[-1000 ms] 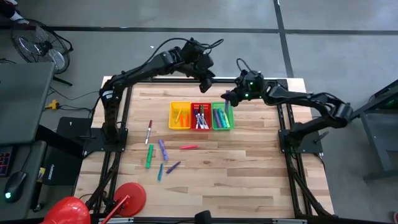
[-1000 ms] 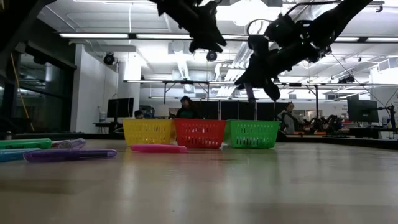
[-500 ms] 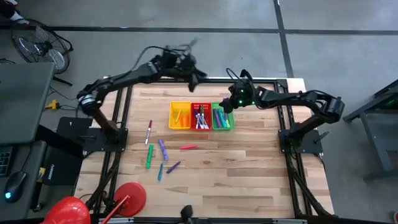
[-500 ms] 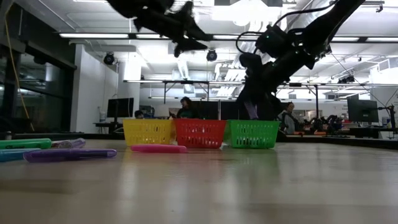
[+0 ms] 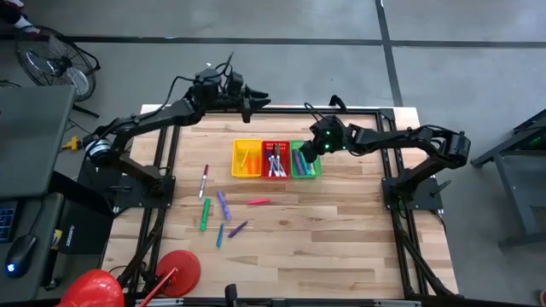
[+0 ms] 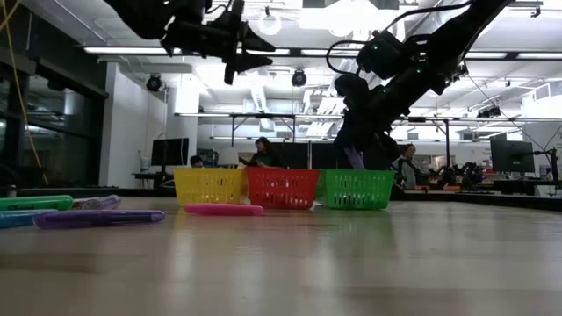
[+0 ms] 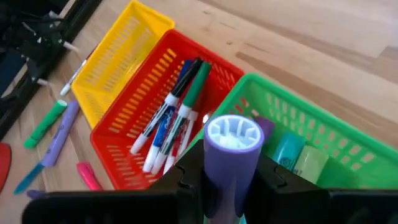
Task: Pick & Place Markers
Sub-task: Put the top purple highlighter into the green bin, then put the green highlighter into the green bin
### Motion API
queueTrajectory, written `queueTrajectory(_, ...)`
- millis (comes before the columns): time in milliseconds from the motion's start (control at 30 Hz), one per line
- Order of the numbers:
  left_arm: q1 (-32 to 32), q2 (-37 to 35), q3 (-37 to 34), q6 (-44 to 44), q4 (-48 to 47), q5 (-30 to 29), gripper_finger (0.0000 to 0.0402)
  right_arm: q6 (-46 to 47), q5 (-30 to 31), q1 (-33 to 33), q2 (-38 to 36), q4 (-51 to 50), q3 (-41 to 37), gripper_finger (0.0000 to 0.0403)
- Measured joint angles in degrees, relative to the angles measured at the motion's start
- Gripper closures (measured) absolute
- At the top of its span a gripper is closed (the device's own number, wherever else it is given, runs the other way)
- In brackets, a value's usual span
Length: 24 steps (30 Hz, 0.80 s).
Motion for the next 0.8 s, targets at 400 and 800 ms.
queueTrajectory(400, 3.05, -1.36, -1.29, -0.98, 4.47, 2.84, 0.0245, 0.90, 0.56, 1.34, 0.04, -2.17, -0.02, 0.0329)
queueTrajectory(800, 4.39, -1.66, -1.22, -0.83, 3.12, 8.66, 0.0245, 1.33, 1.31, 0.80, -1.74, -1.33, -0.02, 0.0256)
